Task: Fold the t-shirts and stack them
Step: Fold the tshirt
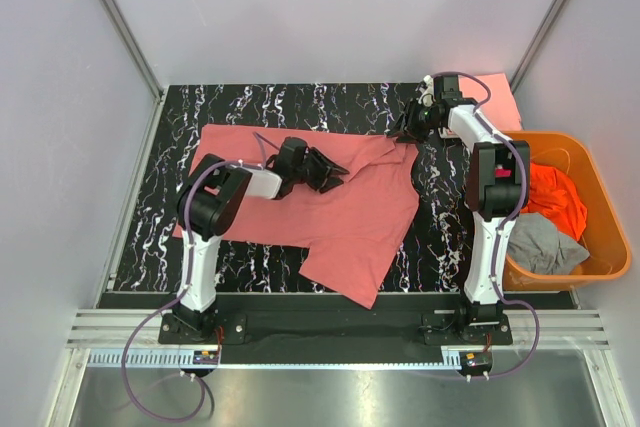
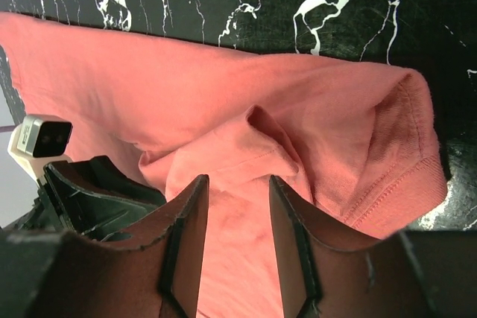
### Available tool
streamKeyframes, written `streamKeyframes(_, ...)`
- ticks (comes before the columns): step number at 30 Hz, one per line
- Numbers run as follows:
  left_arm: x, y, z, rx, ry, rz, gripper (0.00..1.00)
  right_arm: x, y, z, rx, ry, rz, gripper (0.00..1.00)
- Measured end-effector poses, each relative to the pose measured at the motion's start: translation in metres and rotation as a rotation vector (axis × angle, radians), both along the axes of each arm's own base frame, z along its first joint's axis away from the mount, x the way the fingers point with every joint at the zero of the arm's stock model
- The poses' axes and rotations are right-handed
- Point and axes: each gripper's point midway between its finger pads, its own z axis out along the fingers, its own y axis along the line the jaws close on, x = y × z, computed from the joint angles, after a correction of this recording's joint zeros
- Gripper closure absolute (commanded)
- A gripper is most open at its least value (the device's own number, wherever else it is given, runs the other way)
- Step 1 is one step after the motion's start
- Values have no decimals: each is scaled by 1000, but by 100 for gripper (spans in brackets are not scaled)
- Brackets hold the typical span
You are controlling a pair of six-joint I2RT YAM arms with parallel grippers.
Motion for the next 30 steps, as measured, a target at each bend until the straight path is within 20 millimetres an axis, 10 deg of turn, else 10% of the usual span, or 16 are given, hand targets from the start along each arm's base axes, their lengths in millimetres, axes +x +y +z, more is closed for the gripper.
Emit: streamKeyframes(30, 6, -5, -1, 50, 20, -6, 94, -4, -5, -36, -11, 71, 23, 57)
